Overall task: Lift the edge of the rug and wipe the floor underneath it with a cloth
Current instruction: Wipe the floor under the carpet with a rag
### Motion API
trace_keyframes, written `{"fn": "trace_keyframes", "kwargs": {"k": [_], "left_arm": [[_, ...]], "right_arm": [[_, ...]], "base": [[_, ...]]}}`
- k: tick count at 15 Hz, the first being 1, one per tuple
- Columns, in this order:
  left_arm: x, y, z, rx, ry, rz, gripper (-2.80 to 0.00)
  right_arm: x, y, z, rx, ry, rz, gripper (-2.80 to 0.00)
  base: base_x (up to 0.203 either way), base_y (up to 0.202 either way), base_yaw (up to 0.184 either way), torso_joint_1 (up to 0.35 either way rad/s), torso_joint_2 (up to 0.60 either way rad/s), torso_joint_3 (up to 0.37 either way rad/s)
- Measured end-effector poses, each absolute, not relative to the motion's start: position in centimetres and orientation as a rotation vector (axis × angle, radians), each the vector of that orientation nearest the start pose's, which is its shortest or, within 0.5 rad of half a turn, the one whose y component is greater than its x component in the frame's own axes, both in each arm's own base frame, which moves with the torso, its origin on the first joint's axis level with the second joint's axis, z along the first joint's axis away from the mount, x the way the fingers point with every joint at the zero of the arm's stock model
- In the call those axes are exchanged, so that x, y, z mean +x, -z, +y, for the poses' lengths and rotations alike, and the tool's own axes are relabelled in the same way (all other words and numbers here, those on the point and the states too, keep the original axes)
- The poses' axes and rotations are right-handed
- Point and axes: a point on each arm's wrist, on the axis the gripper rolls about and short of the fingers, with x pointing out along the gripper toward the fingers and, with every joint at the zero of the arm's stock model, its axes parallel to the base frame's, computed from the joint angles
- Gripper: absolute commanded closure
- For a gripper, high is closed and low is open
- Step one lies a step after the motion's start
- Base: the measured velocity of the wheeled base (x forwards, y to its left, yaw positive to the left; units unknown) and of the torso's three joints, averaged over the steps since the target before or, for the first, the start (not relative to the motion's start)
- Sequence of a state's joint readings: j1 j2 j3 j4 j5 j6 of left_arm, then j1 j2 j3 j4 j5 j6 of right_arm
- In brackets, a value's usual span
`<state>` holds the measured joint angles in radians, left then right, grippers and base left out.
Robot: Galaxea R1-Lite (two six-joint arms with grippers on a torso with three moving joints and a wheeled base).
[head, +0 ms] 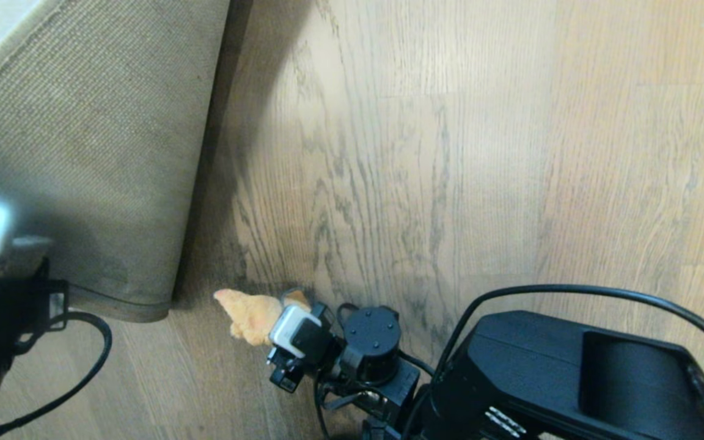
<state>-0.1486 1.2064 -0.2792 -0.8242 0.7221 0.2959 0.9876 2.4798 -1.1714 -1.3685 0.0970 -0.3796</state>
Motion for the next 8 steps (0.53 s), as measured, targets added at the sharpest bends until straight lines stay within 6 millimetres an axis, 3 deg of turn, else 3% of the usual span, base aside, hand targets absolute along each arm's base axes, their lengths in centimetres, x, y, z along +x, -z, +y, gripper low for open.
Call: {"fn": "trace_keyframes", "kwargs": {"k": [8], "left_arm": [[15.6, -17.3, -1.0, 0.336, -0.562, 0.19, 0.0]], "right_arm": [[30.3, -6.5, 36.6, -0.28, -0.924, -0.348, 0.0]], "base": [[0.0, 0.0, 0.0, 0.0, 0.0, 0.0]]}}
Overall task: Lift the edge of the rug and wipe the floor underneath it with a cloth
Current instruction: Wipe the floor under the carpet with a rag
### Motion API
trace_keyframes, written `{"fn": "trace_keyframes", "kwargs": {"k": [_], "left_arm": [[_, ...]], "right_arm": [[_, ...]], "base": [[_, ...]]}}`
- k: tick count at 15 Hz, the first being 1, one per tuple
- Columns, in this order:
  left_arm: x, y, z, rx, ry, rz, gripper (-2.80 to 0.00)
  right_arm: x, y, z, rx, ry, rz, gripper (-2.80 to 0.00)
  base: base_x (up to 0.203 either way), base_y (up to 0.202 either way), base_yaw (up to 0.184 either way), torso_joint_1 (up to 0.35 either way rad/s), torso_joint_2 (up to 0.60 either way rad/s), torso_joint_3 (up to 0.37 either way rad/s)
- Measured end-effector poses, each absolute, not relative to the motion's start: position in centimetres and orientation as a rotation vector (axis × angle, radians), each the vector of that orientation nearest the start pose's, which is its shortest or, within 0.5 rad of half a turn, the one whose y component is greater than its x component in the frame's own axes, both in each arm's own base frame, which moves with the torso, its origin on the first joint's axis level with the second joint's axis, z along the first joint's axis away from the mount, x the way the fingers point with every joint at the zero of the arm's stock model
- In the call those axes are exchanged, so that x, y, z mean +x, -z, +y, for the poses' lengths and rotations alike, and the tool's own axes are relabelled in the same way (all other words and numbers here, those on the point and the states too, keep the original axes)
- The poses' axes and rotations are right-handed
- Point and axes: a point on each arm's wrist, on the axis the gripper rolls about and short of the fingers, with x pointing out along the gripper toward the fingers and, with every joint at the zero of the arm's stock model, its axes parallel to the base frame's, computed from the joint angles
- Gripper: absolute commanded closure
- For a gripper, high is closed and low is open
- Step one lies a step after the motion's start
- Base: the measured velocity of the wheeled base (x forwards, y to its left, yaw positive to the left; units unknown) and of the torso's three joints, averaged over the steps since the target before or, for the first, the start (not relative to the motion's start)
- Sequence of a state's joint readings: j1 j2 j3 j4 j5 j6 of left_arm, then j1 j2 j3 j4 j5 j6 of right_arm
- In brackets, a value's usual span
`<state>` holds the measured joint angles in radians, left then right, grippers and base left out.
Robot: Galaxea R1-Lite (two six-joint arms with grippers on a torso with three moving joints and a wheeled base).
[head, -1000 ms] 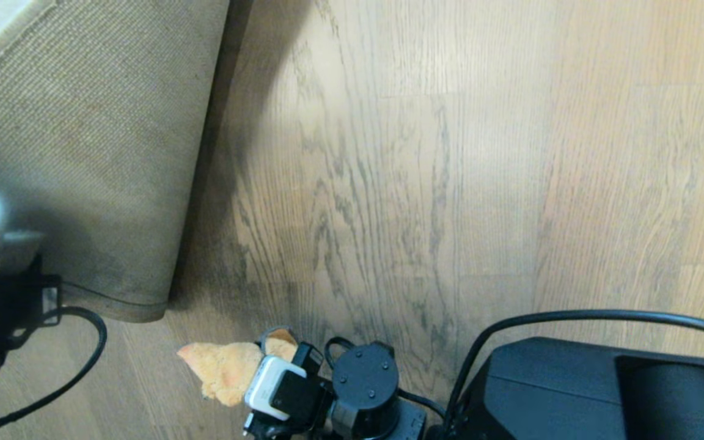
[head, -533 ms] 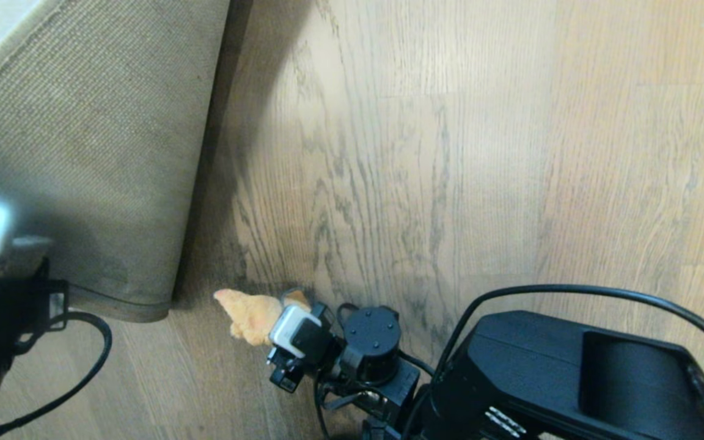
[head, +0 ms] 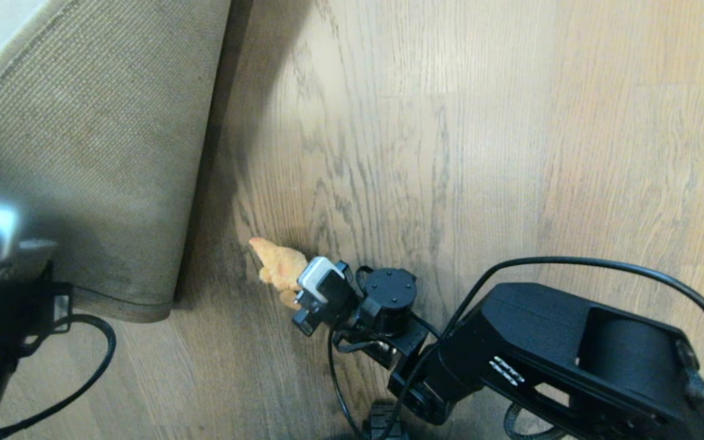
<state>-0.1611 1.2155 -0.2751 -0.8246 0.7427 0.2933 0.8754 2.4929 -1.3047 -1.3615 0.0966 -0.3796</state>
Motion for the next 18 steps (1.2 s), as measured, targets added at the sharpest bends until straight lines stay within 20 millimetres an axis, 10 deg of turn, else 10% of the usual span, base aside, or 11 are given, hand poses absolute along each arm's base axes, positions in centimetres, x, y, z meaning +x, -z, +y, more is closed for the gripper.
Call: {"fn": "trace_keyframes", "kwargs": {"k": [10, 18], "left_arm": [[15.6, -17.3, -1.2, 0.338, -0.555, 0.19, 0.0], [15.4, -17.4, -1.2, 0.338, -0.554, 0.189, 0.0]], "right_arm": [[34.1, -15.0, 30.3, -0.248, -0.733, -0.483, 0.0], [32.5, -20.5, 26.6, -0.24, -0.678, -0.532, 0.0]], "base": [[0.0, 0.0, 0.0, 0.0, 0.0, 0.0], [0.0, 0.0, 0.0, 0.0, 0.0, 0.0]]}}
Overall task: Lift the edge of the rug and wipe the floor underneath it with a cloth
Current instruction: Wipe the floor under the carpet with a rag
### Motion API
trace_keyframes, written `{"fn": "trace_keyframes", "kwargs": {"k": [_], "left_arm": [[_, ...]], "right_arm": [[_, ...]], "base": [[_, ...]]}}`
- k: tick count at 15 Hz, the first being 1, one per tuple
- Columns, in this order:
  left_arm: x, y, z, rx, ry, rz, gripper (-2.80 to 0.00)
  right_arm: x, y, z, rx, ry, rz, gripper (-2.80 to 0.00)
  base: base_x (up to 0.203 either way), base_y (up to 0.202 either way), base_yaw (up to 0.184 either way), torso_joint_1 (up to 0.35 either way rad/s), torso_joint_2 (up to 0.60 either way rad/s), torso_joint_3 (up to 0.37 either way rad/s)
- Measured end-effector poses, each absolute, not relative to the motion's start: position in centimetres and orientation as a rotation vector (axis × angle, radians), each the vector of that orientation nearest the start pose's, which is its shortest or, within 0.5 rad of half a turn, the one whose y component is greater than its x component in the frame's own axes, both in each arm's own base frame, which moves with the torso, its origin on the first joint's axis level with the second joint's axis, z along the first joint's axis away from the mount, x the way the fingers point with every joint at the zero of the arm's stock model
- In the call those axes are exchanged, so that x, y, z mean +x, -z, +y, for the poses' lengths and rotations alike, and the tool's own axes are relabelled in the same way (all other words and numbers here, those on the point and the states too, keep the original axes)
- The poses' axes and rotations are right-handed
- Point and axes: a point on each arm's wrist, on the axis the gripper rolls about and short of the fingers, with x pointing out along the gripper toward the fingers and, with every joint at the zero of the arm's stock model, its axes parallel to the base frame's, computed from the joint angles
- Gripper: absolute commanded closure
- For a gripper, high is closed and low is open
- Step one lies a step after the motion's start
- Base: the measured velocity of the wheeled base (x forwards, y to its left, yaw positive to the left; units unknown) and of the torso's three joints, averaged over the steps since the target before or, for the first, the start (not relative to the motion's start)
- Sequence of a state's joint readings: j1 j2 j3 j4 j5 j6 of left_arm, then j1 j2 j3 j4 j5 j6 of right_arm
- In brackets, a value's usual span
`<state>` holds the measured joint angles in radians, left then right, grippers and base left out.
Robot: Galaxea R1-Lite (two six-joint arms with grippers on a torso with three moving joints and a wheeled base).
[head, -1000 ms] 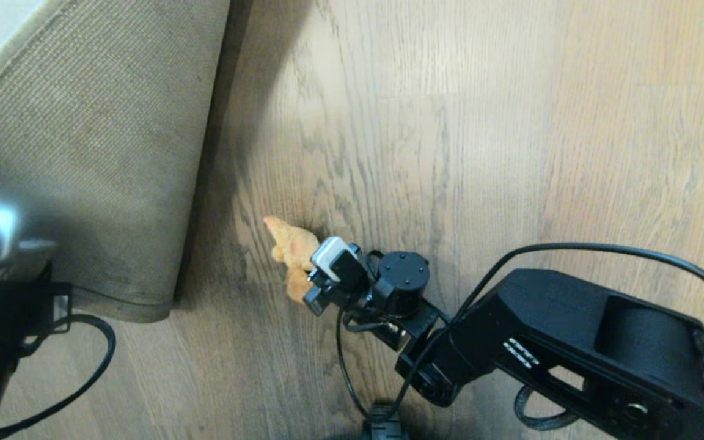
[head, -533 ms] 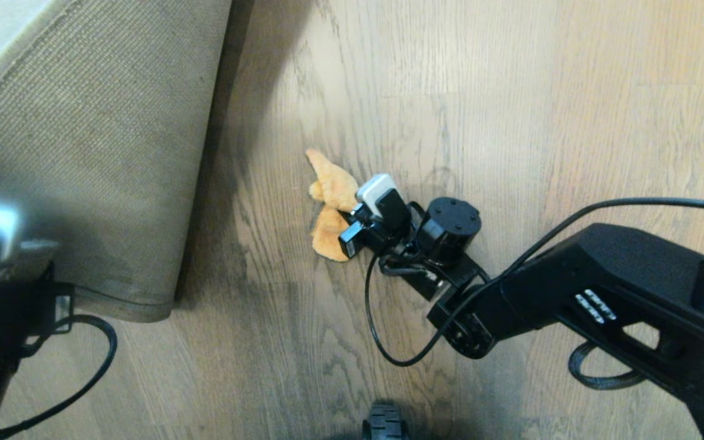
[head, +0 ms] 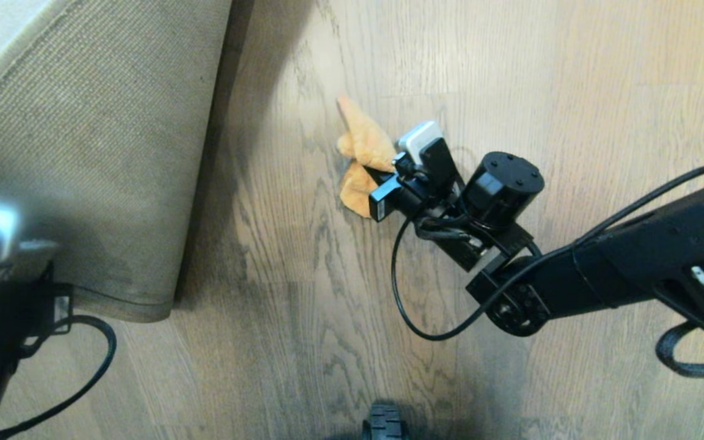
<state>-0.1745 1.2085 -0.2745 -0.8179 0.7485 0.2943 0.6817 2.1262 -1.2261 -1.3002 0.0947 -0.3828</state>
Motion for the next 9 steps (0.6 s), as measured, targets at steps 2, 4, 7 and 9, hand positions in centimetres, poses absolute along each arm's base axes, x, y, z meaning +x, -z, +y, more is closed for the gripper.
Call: {"fn": "trace_keyframes", "kwargs": {"k": [2, 4, 7, 9], "left_arm": [[15.4, -17.4, -1.1, 0.337, -0.556, 0.187, 0.0], [15.3, -17.5, -1.1, 0.336, -0.556, 0.184, 0.0], [15.0, -17.3, -1.1, 0.337, -0.554, 0.187, 0.0], [14.9, -17.2, -1.1, 0.336, -0.555, 0.186, 0.0]], "right_arm": [[31.5, -20.7, 25.8, -0.246, -0.683, -0.516, 0.0], [30.4, -21.2, 24.8, -0.251, -0.685, -0.502, 0.0], [28.6, -21.4, 22.6, -0.269, -0.68, -0.455, 0.0], [27.4, -21.8, 20.4, -0.284, -0.66, -0.419, 0.0]], "base": [[0.0, 0.0, 0.0, 0.0, 0.0, 0.0], [0.0, 0.0, 0.0, 0.0, 0.0, 0.0], [0.0, 0.0, 0.0, 0.0, 0.0, 0.0], [0.0, 0.0, 0.0, 0.0, 0.0, 0.0]]}}
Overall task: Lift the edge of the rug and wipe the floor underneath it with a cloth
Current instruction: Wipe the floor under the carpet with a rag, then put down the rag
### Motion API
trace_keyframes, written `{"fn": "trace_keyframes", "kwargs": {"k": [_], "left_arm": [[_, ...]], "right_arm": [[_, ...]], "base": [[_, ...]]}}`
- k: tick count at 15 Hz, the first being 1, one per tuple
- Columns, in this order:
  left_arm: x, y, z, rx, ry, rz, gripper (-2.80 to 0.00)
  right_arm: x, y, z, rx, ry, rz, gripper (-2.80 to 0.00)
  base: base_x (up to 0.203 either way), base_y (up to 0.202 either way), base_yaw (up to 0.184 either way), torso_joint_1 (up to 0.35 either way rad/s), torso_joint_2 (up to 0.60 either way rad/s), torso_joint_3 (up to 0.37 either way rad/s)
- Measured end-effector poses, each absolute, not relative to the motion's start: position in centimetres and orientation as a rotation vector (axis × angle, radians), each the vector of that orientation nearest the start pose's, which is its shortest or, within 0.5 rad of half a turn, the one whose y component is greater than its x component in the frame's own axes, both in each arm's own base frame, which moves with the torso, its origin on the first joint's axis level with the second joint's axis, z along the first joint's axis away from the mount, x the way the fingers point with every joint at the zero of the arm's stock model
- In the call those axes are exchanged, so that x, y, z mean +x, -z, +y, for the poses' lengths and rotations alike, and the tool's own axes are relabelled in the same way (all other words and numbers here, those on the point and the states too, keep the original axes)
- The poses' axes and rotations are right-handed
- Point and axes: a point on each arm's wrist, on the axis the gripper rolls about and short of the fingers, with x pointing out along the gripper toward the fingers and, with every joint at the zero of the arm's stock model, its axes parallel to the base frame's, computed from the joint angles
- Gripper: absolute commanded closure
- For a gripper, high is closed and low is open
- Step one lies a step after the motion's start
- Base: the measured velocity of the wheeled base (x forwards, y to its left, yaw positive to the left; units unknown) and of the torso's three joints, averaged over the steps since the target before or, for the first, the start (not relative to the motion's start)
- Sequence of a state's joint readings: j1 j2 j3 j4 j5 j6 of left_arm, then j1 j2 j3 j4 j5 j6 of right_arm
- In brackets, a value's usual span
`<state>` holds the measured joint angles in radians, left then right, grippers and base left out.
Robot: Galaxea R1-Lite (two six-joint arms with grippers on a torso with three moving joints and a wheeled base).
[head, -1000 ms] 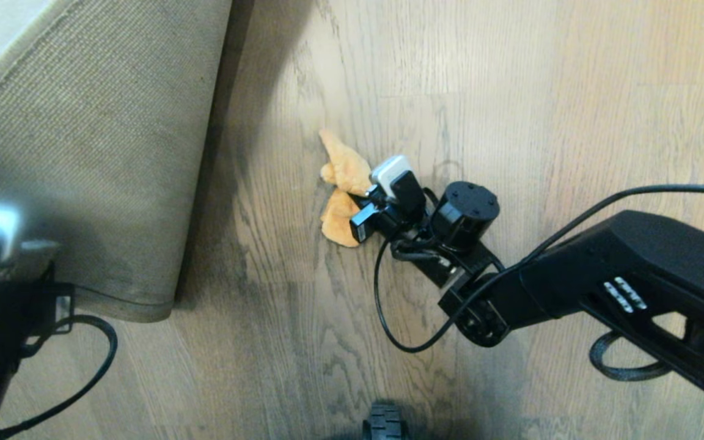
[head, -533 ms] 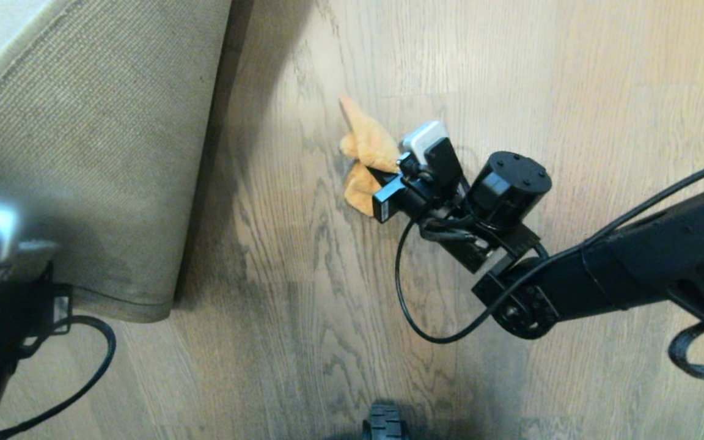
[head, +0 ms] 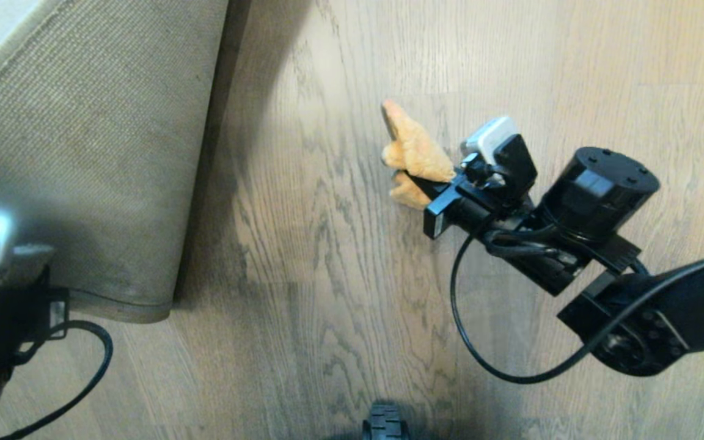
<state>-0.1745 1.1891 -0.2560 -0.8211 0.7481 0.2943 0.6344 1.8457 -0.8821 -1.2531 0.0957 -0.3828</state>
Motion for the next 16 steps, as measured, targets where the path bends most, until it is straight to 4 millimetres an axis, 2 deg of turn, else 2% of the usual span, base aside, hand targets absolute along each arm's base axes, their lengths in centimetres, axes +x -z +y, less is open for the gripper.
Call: {"fn": "trace_keyframes", "kwargs": {"k": [3, 8, 13, 16], "left_arm": [[14.9, -17.2, -1.1, 0.338, -0.55, 0.186, 0.0], [14.8, -17.2, -1.3, 0.339, -0.538, 0.184, 0.0], [14.8, -17.2, -1.3, 0.339, -0.539, 0.185, 0.0], [14.8, -17.2, -1.3, 0.339, -0.539, 0.186, 0.0]], "right_arm": [[26.4, -22.4, 16.2, -0.311, -0.583, -0.361, 0.0], [26.7, -24.0, 8.2, -0.314, -0.352, -0.278, 0.0], [26.3, -23.6, -1.5, -0.342, -0.104, -0.195, 0.0], [25.5, -23.0, -6.4, -0.358, -0.045, -0.143, 0.0]], "base": [[0.0, 0.0, 0.0, 0.0, 0.0, 0.0], [0.0, 0.0, 0.0, 0.0, 0.0, 0.0], [0.0, 0.0, 0.0, 0.0, 0.0, 0.0], [0.0, 0.0, 0.0, 0.0, 0.0, 0.0]]}}
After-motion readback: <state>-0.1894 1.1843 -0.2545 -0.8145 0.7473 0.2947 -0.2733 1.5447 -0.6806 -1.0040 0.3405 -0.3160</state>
